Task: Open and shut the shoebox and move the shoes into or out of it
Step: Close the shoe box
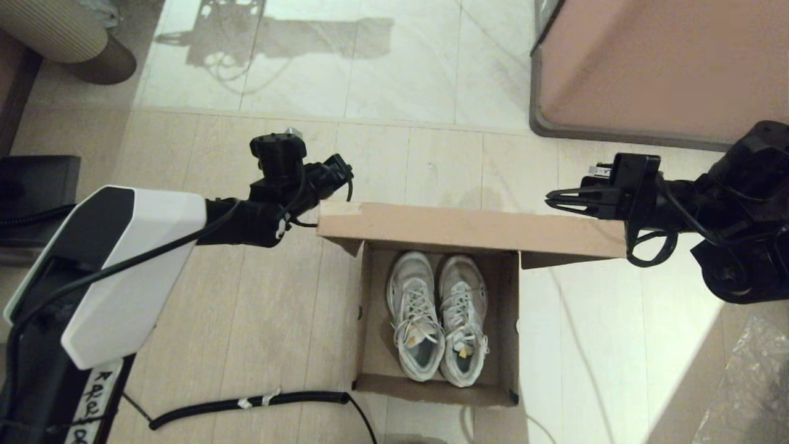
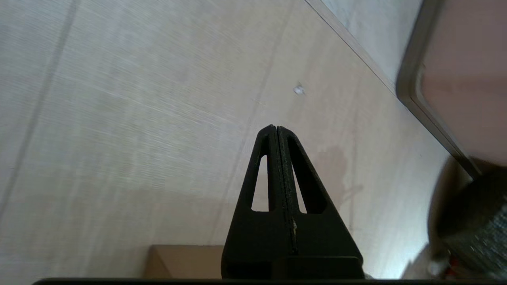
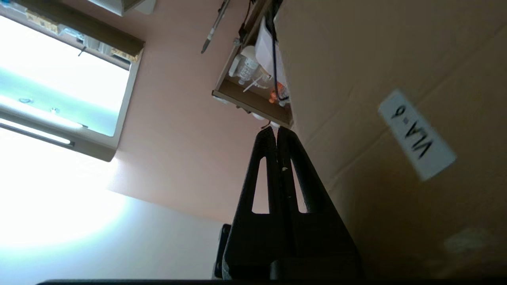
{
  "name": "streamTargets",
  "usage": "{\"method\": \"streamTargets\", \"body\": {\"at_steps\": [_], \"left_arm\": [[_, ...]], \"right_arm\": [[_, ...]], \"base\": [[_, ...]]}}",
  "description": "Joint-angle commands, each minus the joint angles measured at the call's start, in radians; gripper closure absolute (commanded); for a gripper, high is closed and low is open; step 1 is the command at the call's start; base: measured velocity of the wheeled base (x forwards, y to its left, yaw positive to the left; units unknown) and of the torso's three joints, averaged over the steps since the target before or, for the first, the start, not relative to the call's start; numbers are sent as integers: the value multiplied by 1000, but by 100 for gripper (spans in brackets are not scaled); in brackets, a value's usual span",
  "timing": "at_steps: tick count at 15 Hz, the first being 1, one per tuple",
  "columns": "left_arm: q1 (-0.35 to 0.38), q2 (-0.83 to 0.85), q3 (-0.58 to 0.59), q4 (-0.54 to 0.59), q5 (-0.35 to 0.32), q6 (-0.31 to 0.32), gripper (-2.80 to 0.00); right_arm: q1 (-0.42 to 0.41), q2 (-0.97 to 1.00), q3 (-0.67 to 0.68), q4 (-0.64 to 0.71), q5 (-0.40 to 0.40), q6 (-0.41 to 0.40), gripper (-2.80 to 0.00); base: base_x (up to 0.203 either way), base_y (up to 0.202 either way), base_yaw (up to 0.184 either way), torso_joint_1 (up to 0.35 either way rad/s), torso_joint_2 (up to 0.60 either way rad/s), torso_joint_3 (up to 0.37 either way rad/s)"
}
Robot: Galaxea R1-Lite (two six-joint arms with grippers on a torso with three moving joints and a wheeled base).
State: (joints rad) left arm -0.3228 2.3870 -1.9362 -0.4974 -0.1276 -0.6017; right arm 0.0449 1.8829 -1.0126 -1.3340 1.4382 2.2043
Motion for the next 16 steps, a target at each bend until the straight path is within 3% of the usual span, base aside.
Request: {"method": "streamTargets", "body": {"at_steps": [1,8,12,14,16], "left_arm": [[-14,-8,0,-4,-9,0,0],[-94,-54,2,-3,-14,17,0],[-131,-75,5,9,-6,27,0],[-134,-93,42,14,10,74,0],[-132,-132,116,26,28,138,0]], "right_arm": [[-1,-48,83,-15,20,11,0],[-11,-128,336,-177,11,11,0],[-31,-173,453,-196,-18,1,0],[-64,-173,448,-196,-53,-26,0],[-102,-168,418,-196,-116,-116,0]], "base": [[0,0,0,0,0,0],[0,0,0,0,0,0],[0,0,0,0,0,0],[0,0,0,0,0,0],[0,0,0,0,0,0]]}}
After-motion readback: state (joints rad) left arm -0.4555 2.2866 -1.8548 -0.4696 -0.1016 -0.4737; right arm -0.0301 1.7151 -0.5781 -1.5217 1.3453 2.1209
